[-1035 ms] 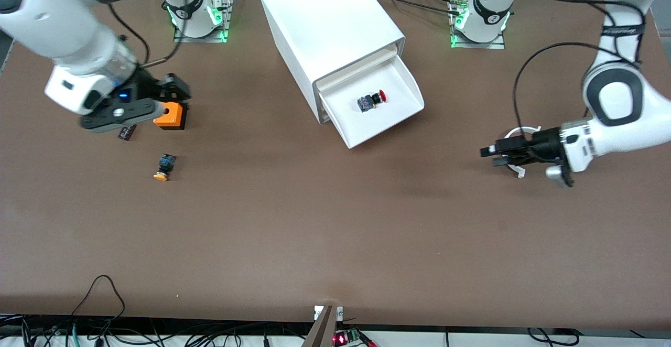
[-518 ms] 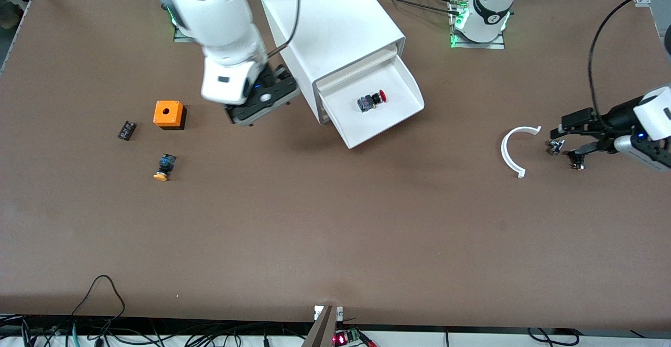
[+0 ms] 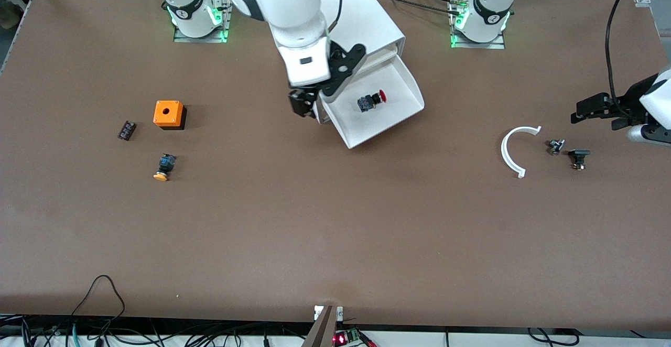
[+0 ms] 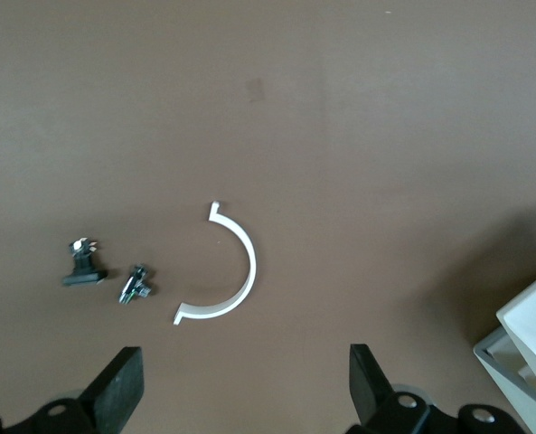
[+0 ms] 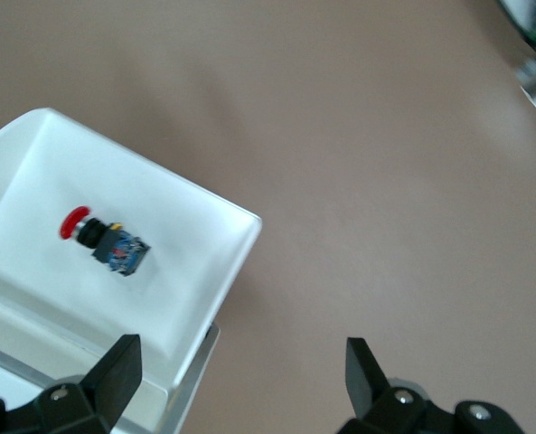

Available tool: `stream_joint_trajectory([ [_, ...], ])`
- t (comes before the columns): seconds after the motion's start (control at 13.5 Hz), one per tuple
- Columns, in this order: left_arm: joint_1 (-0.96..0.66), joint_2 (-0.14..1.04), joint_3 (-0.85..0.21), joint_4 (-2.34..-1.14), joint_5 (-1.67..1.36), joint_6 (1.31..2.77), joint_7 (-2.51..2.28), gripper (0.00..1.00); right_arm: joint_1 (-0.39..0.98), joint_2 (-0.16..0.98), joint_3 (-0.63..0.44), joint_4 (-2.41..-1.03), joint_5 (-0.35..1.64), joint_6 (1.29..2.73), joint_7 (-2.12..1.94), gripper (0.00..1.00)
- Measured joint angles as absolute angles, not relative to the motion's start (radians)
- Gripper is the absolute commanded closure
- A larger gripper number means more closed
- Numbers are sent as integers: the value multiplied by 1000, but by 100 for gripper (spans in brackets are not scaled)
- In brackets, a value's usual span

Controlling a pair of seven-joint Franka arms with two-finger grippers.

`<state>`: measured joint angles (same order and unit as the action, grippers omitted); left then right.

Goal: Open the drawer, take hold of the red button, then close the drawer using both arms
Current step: 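Lower the right gripper onto the red button and close it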

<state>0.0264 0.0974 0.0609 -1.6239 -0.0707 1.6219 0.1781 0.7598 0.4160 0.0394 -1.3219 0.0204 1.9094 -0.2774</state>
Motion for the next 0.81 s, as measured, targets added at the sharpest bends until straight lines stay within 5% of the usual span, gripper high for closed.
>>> stream_joint_trajectory([
  [0.81, -10, 97, -19, -1523, -4, 1616, -67, 0, 794, 598, 155, -1252, 19, 1935, -753, 0],
])
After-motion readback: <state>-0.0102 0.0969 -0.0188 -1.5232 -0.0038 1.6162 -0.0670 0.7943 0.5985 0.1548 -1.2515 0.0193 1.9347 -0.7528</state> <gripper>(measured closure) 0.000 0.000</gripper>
